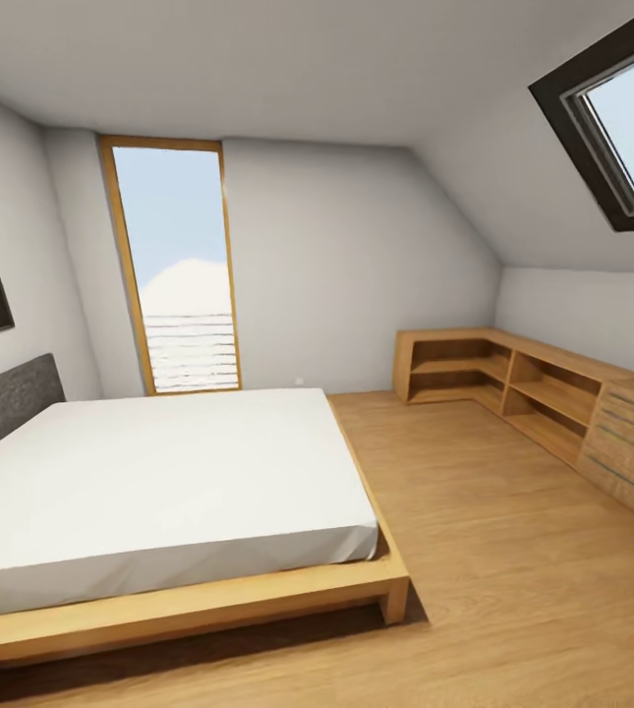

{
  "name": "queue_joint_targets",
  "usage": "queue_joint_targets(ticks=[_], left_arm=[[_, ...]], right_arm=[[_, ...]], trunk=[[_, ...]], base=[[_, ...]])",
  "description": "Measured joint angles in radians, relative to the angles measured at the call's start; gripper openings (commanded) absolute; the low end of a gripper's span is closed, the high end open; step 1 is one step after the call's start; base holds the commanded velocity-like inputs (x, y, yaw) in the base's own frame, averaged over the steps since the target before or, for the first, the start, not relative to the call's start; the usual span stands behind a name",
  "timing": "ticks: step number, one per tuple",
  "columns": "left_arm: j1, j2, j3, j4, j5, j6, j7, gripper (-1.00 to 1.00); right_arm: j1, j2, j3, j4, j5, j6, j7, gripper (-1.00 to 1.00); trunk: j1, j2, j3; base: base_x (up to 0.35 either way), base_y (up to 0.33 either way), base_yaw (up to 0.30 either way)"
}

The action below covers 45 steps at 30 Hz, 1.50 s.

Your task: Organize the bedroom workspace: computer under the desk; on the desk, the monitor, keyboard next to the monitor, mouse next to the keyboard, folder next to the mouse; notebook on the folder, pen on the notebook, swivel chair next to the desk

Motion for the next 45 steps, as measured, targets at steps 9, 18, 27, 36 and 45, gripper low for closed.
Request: queue_joint_targets(ticks=[9,18,27,36,45], left_arm=[[0.0,0.0,0.0,0.0,0.0,0.0,0.0,1.0],[0.0,0.0,0.0,0.0,0.0,0.0,0.0,1.0],[0.0,-0.001,0.0,0.0,0.0,0.0,0.0,1.0],[0.0,0.0,0.0,0.0,0.0,0.001,0.0,1.0],[0.0,0.0,0.0,0.0,0.0,0.001,0.0,1.0]], right_arm=[[0.0,0.0,0.0,0.0,0.0,0.001,0.0,1.0],[0.0,-0.002,-0.001,-0.002,-0.003,0.0,0.001,1.0],[0.0,-0.002,0.0,0.0,-0.002,0.003,0.001,1.0],[0.0,-0.002,0.0,0.0,-0.001,0.007,0.002,1.0],[0.0,-0.002,0.0,0.0,0.001,0.006,0.011,1.0]], trunk=[[0.0,0.0,0.005],[0.0,0.0,0.009],[0.0,0.0,0.012],[0.0,0.0,0.015],[0.0,0.0,0.019]], base=[[0.0,0.0,-0.29],[0.0,0.0,-0.297],[0.0,0.0,-0.299],[0.0,0.0,-0.299],[0.0,0.0,-0.299]])
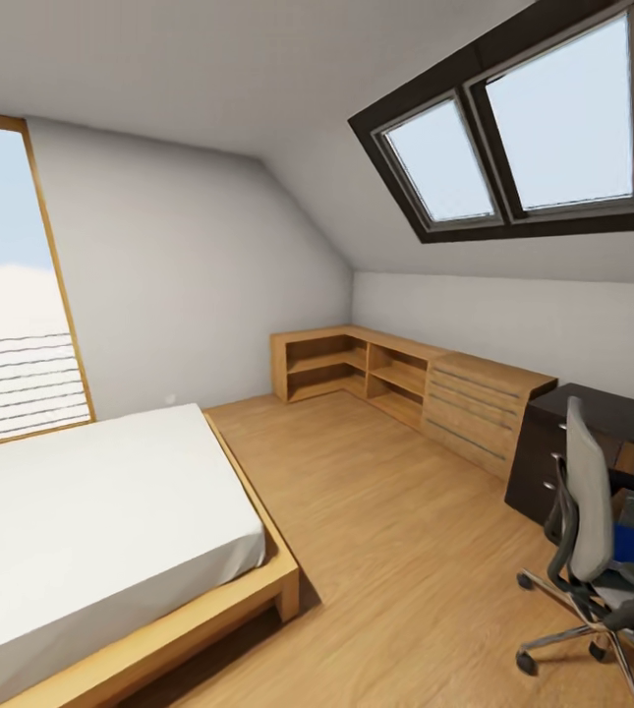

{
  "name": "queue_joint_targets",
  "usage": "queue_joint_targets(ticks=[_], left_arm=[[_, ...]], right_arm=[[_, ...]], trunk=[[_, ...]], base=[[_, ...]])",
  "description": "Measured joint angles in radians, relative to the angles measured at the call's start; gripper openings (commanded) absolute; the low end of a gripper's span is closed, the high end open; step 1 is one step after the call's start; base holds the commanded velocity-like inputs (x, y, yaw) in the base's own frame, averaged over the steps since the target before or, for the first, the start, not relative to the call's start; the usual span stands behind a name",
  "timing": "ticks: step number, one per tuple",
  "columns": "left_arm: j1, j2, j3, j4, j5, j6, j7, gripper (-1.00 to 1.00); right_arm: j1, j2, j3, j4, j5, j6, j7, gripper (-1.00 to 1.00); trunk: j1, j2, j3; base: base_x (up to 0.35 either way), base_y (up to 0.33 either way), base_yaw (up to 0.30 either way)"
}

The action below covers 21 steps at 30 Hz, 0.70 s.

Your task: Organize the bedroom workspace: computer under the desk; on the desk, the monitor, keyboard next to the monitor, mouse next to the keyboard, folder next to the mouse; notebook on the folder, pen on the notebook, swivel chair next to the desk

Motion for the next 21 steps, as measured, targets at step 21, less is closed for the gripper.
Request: queue_joint_targets(ticks=[21], left_arm=[[0.0,0.0,0.0,0.0,0.0,0.0,0.0,1.0]], right_arm=[[0.0,0.0,0.001,0.0,-0.001,0.0,0.003,1.0]], trunk=[[0.0,0.0,0.009]], base=[[0.036,0.116,-0.299]])
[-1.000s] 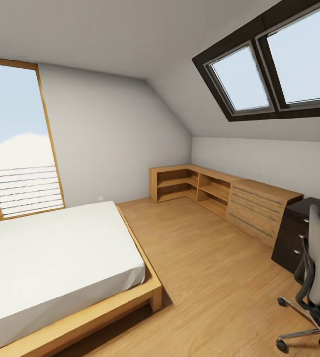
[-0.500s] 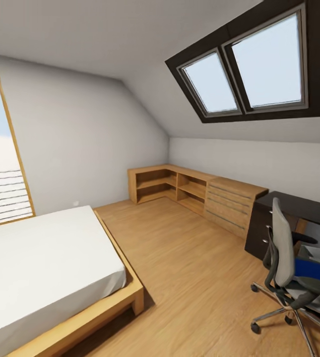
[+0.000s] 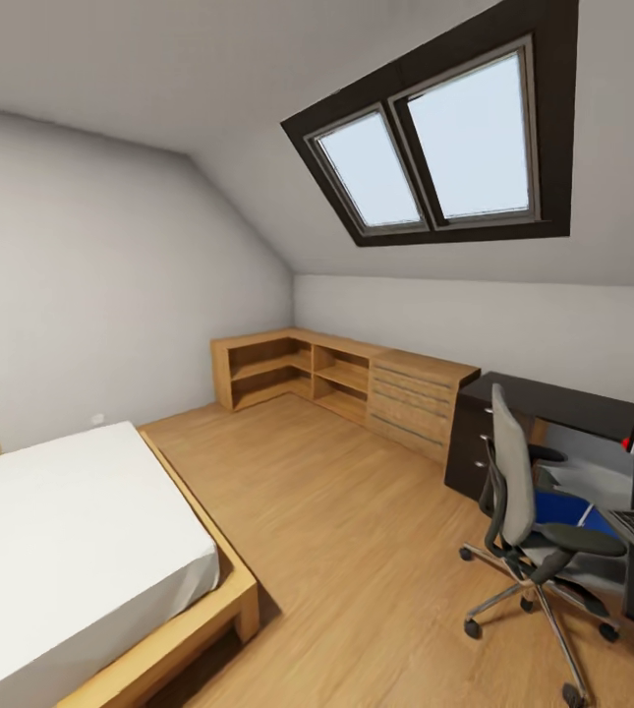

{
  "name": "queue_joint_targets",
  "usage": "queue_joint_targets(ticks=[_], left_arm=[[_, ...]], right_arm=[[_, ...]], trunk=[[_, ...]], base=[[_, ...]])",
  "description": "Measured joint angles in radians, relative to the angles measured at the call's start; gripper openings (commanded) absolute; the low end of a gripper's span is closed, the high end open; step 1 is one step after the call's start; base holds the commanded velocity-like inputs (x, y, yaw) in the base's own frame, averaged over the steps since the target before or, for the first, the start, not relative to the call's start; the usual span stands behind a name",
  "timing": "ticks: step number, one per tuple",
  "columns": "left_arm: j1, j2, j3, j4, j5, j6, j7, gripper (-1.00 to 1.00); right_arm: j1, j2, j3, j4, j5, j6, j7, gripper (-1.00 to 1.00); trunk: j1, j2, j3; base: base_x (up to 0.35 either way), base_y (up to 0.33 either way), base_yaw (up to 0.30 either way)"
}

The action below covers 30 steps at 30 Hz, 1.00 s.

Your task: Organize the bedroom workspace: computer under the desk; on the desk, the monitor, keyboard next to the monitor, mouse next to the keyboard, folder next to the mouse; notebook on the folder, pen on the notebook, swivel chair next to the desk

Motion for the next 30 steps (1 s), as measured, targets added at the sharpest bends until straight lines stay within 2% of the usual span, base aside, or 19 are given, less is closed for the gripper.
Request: queue_joint_targets(ticks=[8,30], left_arm=[[0.0,0.0,0.0,0.0,0.0,0.0,0.0,1.0],[0.0,0.001,0.0,0.0,0.0,-0.001,0.0,1.0]], right_arm=[[0.0,0.0,-0.001,0.0,0.001,0.0,0.0,1.0],[0.0,0.0,-0.001,0.0,0.001,0.001,0.0,1.0]], trunk=[[0.0,0.0,0.003],[0.0,0.0,0.013]], base=[[0.133,0.129,-0.299],[0.006,0.004,-0.299]])
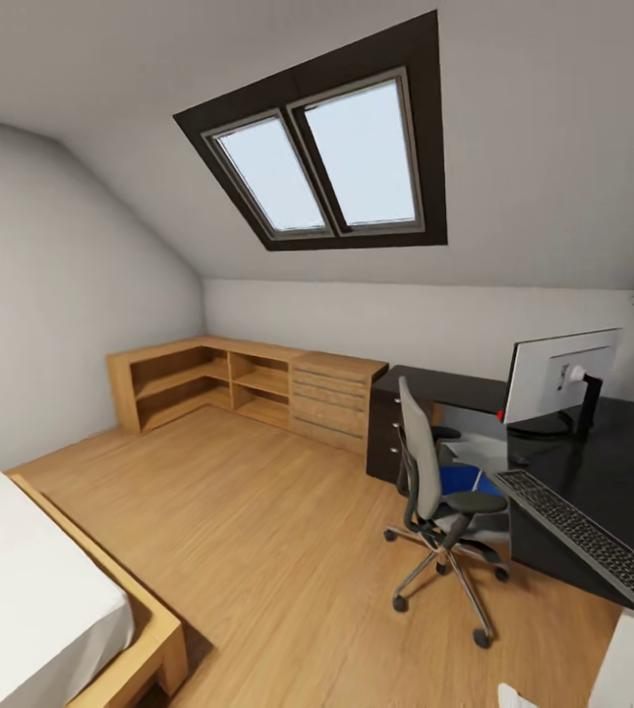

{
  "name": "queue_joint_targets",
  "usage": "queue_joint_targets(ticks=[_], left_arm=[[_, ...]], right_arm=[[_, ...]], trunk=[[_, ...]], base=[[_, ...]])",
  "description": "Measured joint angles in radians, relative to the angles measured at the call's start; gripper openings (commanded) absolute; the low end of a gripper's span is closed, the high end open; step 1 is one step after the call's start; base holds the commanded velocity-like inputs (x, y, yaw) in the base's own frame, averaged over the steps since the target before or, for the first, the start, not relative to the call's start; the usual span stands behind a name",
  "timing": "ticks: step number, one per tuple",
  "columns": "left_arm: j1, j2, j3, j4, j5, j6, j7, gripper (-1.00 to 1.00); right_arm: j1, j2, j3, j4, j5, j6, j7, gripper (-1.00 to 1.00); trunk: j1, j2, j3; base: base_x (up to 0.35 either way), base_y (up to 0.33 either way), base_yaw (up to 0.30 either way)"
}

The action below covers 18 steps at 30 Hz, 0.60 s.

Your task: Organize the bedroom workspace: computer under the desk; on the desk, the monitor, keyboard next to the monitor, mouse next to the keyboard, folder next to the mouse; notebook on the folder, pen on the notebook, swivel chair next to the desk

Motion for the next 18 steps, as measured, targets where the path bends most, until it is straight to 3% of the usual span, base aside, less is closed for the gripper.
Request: queue_joint_targets(ticks=[11,18], left_arm=[[0.0,0.0,0.0,0.0,0.0,0.0,0.0,1.0],[0.0,0.0,0.0,0.0,0.0,0.0,0.0,1.0]], right_arm=[[0.0,0.0,0.0,0.0,0.0,0.0,0.0,1.0],[0.0,0.0,0.001,0.0,-0.001,0.0,0.0,1.0]], trunk=[[0.0,0.0,0.005],[0.0,0.0,0.008]], base=[[0.0,0.017,-0.299],[0.056,0.167,-0.299]])
